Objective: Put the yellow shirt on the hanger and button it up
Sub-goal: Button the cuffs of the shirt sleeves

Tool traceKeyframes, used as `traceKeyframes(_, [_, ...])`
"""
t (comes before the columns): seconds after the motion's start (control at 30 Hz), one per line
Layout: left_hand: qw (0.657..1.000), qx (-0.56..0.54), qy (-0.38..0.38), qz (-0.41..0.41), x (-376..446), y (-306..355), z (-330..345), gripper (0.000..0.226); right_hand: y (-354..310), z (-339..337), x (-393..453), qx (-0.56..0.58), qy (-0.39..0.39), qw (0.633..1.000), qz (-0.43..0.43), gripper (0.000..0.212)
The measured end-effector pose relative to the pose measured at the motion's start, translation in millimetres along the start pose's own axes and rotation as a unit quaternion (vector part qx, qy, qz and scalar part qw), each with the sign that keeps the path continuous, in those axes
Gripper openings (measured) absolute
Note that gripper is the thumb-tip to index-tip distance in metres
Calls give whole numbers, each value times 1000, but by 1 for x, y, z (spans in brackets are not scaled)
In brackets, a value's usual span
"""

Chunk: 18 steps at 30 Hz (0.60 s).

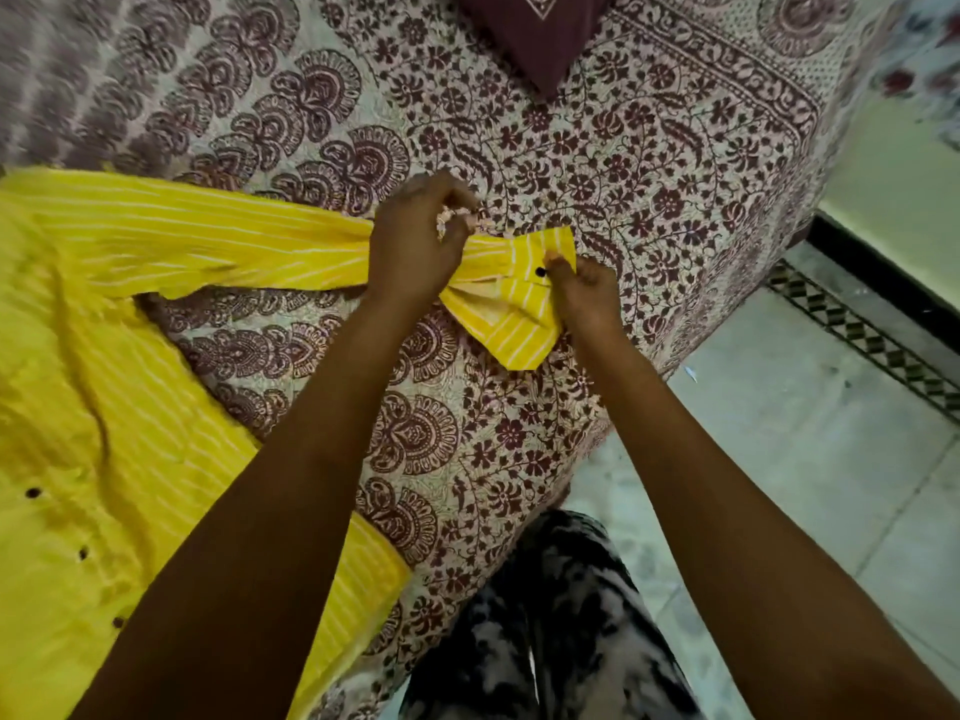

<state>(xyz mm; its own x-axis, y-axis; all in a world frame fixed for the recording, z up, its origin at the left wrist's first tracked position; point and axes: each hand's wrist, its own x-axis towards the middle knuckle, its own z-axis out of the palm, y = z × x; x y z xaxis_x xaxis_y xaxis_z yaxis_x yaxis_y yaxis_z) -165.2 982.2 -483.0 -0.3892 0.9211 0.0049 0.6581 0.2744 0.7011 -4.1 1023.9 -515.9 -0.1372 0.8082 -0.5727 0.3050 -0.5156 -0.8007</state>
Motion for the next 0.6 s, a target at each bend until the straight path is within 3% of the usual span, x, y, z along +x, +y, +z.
traceKeyframes(0.1, [998,-36,-2,-58,-18,-5,15,12,22,-3,20,-62,11,998,-3,30])
traceKeyframes(0.2, [987,-10,-73,-146,-50,-14,38,14,27,-6,22,-111,45,993,-24,7])
traceKeyframes(0.27, [964,-30,-90,-248,-70,-24,57,11,30,-9,21,-125,88,987,-56,11])
traceKeyframes(0.4, [871,-230,-68,-430,-93,-12,80,16,36,-10,9,-150,105,977,-108,12])
traceKeyframes(0.53, [774,-349,0,-528,-82,18,97,22,37,0,18,-165,75,983,-38,25])
traceKeyframes(0.6, [744,-372,36,-553,-74,27,105,24,32,5,25,-183,86,979,-6,26])
